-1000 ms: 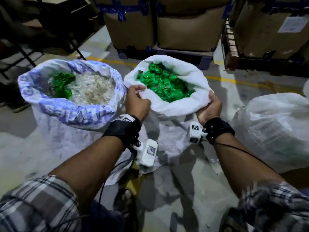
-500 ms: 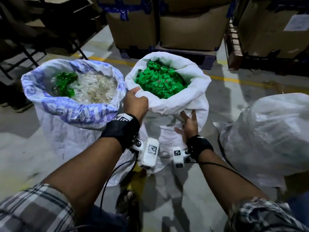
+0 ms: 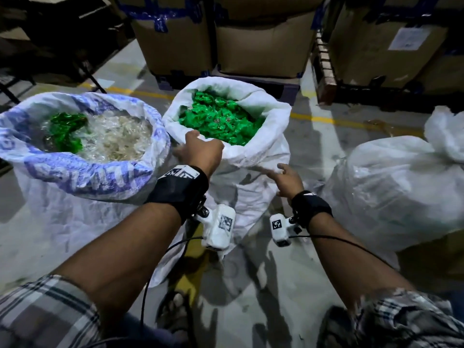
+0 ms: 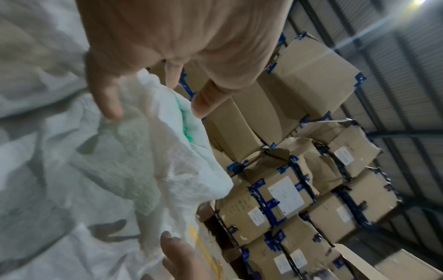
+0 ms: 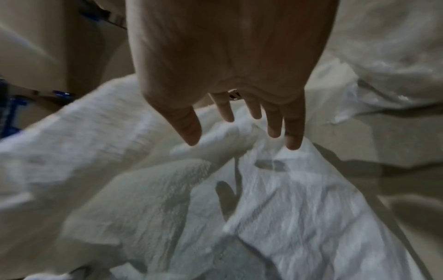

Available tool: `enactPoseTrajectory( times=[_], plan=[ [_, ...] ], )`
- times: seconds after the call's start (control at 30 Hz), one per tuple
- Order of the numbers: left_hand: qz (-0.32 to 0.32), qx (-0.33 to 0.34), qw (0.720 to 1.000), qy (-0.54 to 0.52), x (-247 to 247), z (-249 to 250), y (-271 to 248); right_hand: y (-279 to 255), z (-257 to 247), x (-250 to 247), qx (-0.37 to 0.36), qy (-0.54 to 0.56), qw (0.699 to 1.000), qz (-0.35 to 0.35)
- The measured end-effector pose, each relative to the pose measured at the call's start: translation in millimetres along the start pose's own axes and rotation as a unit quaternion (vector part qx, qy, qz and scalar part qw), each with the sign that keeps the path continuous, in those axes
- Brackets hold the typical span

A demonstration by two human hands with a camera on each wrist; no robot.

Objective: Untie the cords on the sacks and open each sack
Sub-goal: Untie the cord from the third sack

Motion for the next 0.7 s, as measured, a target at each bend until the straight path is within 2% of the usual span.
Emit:
enactPoseTrajectory(
  times=[0.07, 0.17, 0.27, 0.4, 0.53, 0.7],
  plan=[
    [0.019, 0.035, 0.998, 0.05, 11, 17, -22, -14, -18, -31, -0.031, -0.051, 0.998, 0.022],
    [-0.003, 0.118, 0.989, 0.094, 35, 43, -56, -41, -51, -86, -0.087, -0.148, 0.984, 0.054],
    [-0.094, 0.199, 0.972, 0.085, 74, 63, -95, -77, -80, -149, -0.126, -0.248, 0.956, 0.096],
    [-0.206, 0.239, 0.948, 0.052, 128, 74, -147, -116, -95, -225, -0.164, -0.378, 0.903, 0.122],
    [-0.268, 0.289, 0.915, 0.082, 180, 82, -190, -138, -92, -307, -0.141, -0.378, 0.895, 0.188],
    [-0.302, 0.317, 0.894, 0.097, 230, 90, -213, -127, -83, -374, -0.138, -0.377, 0.876, 0.268]
  ],
)
Point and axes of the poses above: each hand's wrist, its own y-axis towards the middle knuckle, its own x-axis out of the palm, z = x × y, the point moved 5 cm from there along y, towards the middle knuckle, and after that the axes turned 4 degrees about y, right-handed, at the moved point
